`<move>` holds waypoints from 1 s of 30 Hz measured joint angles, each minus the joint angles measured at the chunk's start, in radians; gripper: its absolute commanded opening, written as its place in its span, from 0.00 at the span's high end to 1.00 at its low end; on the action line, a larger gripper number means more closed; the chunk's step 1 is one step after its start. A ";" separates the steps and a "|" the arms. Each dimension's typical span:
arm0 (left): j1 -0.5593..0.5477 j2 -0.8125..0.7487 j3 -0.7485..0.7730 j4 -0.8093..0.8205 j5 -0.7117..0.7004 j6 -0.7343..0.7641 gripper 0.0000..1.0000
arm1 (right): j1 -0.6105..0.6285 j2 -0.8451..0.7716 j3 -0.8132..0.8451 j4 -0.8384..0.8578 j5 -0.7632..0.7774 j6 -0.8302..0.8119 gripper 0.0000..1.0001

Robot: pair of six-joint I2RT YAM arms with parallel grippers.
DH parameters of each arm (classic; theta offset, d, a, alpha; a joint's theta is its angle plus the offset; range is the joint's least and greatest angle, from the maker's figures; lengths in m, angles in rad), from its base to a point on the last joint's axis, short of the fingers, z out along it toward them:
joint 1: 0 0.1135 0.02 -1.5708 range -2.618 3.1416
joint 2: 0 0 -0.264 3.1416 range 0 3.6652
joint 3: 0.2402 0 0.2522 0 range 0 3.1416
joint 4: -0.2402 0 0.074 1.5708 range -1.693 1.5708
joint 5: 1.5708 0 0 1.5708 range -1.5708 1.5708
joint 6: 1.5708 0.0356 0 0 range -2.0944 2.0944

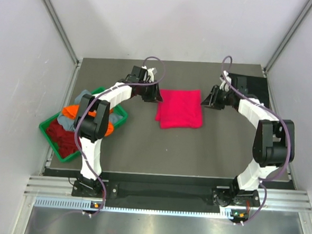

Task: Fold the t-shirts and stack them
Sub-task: Fold the tshirt

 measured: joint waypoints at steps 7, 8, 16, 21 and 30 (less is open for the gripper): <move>0.000 0.125 0.130 0.036 0.044 -0.014 0.59 | -0.003 0.145 0.227 -0.018 -0.070 -0.008 0.82; 0.000 0.147 0.150 0.041 0.043 -0.015 0.59 | -0.004 0.174 0.249 -0.015 -0.079 -0.007 0.82; 0.000 0.301 0.303 0.048 0.016 -0.015 0.60 | -0.016 0.456 0.406 0.029 -0.127 0.032 0.82; -0.002 0.347 0.378 0.045 0.000 -0.011 0.60 | -0.047 0.551 0.472 0.042 -0.162 0.072 0.81; -0.002 0.340 0.460 -0.079 -0.076 0.019 0.57 | -0.090 0.464 0.448 -0.019 -0.103 0.061 0.58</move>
